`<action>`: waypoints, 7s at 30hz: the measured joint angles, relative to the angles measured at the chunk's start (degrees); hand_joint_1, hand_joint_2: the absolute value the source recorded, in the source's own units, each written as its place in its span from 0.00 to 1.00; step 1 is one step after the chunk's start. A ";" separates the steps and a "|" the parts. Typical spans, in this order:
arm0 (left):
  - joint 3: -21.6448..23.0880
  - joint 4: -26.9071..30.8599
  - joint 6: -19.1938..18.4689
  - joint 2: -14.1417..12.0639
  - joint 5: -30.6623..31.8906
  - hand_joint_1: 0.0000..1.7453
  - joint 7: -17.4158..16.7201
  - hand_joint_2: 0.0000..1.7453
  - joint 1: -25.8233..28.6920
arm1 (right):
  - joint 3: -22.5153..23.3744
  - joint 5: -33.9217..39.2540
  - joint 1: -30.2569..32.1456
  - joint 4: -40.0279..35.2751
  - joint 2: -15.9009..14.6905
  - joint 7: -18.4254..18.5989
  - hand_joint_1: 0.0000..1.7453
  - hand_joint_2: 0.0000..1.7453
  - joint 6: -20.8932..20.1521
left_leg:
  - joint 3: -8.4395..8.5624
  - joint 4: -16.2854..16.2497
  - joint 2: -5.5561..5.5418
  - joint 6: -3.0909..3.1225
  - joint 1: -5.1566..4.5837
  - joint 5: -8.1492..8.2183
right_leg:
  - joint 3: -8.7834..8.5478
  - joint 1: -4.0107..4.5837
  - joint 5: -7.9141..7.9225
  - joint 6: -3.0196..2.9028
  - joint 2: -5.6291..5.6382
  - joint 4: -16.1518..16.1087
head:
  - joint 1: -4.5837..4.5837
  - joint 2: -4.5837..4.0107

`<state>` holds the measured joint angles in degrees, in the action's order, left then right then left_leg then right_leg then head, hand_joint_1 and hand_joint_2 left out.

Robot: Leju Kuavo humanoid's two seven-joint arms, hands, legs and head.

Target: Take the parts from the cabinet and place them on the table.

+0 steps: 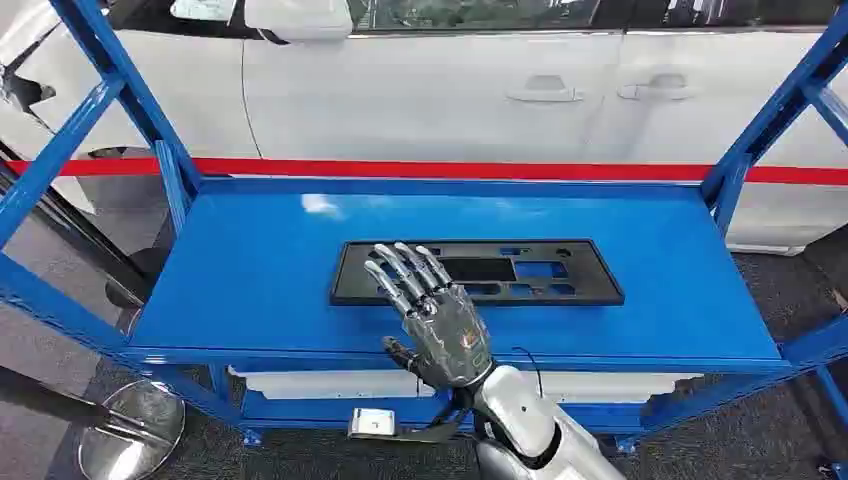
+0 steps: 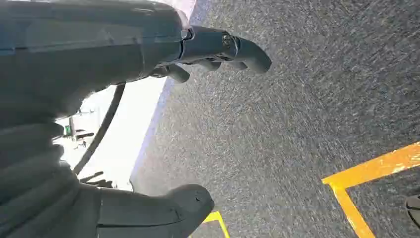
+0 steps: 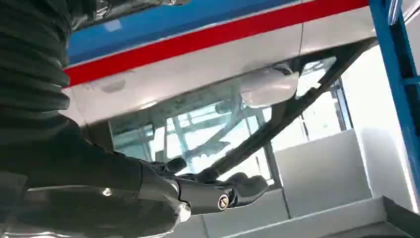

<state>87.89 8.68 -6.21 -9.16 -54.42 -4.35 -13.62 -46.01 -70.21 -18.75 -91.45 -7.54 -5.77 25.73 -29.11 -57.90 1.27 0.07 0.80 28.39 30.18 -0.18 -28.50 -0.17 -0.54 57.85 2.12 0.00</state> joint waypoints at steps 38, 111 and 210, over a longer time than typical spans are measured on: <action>0.00 0.00 -1.31 1.09 5.44 0.00 -0.50 1.00 -1.64 | -2.71 -9.48 -6.02 25.74 9.31 2.47 0.00 1.00 10.29 | 0.00 -0.01 0.00 -0.02 0.00 -0.02 | 0.01 0.00 0.00 0.00 0.01 0.01 | 0.00 0.00; 0.02 0.00 -3.30 2.32 10.80 0.00 0.35 1.00 -3.51 | -6.14 -19.56 -13.91 40.39 10.14 16.94 0.00 1.00 13.99 | 0.00 -0.03 0.00 -0.03 0.00 -0.06 | 0.03 0.00 0.03 -0.01 0.03 0.02 | 0.00 0.00; 0.02 0.00 -3.06 2.32 9.53 0.00 2.58 1.00 -2.40 | 2.49 -19.56 -13.28 46.07 3.82 18.93 0.00 1.00 14.32 | 0.01 -0.04 0.01 -0.03 0.00 -0.06 | 0.03 0.00 0.03 -0.01 0.04 0.02 | 0.00 0.00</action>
<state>87.91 8.68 -9.27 -6.84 -44.89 -1.77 -16.02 -43.52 -89.77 -32.03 -45.38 -3.72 13.16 40.04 -29.10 -57.94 1.28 0.04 0.80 28.33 30.21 -0.19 -28.47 -0.18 -0.50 57.87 2.12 0.00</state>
